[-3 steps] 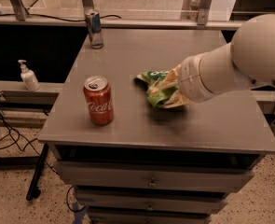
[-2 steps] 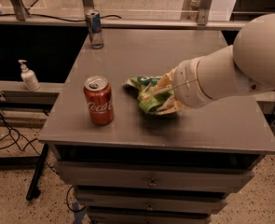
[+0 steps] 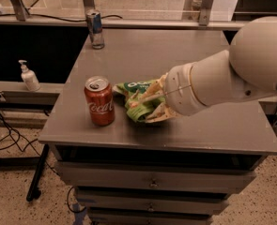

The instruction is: Move green rice chip bag near coke can

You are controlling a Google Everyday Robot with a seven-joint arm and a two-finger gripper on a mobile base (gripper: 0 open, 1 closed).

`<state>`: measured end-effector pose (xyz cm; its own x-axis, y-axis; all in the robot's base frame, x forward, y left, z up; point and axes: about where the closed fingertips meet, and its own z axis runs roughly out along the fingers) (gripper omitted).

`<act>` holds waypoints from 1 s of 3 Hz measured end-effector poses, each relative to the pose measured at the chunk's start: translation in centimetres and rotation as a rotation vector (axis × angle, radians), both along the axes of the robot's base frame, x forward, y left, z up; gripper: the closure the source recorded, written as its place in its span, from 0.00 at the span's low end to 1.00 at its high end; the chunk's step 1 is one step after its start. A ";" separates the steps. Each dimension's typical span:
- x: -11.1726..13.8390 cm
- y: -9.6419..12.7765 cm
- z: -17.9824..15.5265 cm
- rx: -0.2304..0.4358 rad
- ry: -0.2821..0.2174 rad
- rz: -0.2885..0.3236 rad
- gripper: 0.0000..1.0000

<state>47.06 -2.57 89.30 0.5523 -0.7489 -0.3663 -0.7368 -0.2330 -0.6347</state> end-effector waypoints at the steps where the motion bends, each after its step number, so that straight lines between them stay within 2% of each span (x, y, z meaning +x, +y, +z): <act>1: -0.2 0.3 -0.7 0.014 0.023 0.003 1.00; 2: -0.3 0.6 -1.1 0.025 0.043 0.005 1.00; 3: -0.4 1.0 -1.4 0.022 0.065 0.006 0.83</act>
Offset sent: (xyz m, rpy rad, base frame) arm -0.0019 0.0078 -0.0214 0.0487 0.0812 0.0033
